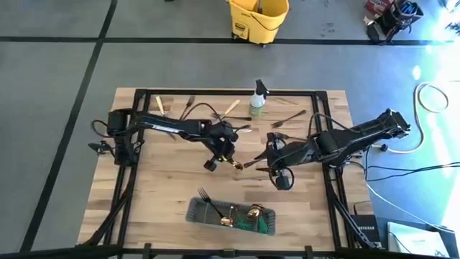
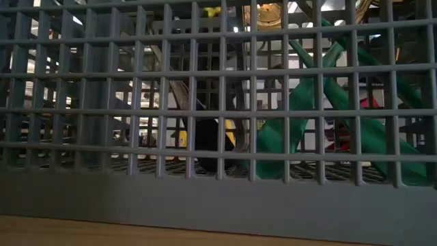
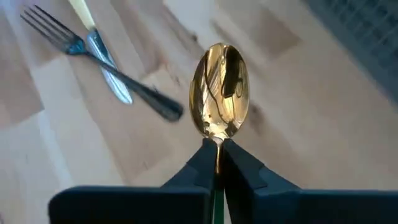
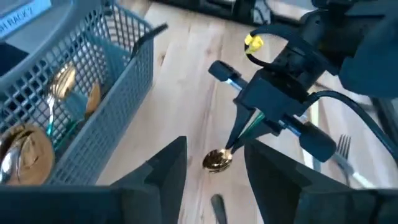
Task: Sort silverware
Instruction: Put the green spoon into the gray cutlery rack
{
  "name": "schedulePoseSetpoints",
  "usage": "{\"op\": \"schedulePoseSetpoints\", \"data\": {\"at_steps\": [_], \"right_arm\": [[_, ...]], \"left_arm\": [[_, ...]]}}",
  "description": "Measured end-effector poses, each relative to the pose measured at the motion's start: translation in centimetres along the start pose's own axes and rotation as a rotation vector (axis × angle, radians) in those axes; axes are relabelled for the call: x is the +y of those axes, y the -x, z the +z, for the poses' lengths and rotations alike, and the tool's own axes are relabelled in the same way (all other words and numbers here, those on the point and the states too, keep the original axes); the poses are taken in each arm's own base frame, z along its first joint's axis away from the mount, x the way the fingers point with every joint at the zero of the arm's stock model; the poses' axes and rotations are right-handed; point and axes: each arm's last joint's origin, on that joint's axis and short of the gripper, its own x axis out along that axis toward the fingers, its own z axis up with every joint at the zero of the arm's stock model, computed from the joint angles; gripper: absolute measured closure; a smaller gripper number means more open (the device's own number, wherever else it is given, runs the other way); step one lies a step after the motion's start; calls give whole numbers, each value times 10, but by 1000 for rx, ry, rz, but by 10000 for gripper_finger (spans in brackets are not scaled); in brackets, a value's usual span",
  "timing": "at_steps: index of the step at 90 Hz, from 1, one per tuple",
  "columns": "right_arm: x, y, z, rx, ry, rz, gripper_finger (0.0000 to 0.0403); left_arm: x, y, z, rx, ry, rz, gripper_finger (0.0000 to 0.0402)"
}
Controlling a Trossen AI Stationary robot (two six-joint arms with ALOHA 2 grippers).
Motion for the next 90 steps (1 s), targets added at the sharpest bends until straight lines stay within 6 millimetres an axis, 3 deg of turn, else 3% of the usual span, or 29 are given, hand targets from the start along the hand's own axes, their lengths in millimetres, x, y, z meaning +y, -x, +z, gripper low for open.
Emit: {"op": "schedulePoseSetpoints", "data": {"at_steps": [12,39,67,90], "right_arm": [[-4,3,5,-13,101,-69,259],[-1,-16,6,35,622,-135,259],[3,-28,20,-115,724,-133,260],[5,-33,25,-186,718,-99,294]], "left_arm": [[-7,30,20,-84,47,19,401],[-21,88,50,-323,163,-144,402],[-16,97,52,-363,220,-219,401],[-9,101,48,-372,234,-213,401]]}}
